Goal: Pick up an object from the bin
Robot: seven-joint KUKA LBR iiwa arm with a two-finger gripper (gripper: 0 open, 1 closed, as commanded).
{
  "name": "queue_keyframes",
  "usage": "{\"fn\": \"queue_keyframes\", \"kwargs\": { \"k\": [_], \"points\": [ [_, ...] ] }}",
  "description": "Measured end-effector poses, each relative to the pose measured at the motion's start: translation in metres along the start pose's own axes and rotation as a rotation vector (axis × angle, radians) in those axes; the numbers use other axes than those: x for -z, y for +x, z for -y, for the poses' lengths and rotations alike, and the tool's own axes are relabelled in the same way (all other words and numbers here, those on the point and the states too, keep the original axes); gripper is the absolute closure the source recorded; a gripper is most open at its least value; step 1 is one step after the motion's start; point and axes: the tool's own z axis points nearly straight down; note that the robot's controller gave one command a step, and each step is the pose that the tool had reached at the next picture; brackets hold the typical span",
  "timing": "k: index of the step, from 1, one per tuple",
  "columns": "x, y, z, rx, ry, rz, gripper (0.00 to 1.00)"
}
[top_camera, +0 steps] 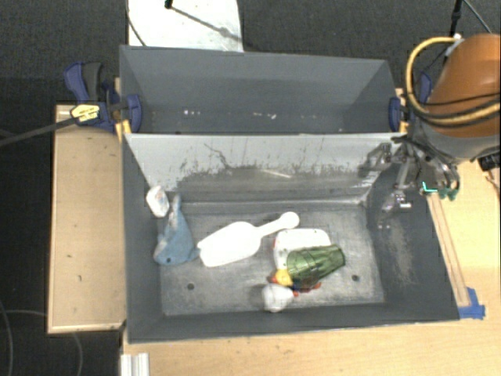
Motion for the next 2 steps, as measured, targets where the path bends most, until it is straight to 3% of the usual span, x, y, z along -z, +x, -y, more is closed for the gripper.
{"fn": "queue_keyframes", "kwargs": {
  "k": [1, 2],
  "points": [
    [0.005, -0.002, 0.000, 0.003, 0.001, 0.008, 0.00],
    [-0.055, 0.015, -0.033, 0.113, 0.002, 0.010, 0.00]
  ]
}}
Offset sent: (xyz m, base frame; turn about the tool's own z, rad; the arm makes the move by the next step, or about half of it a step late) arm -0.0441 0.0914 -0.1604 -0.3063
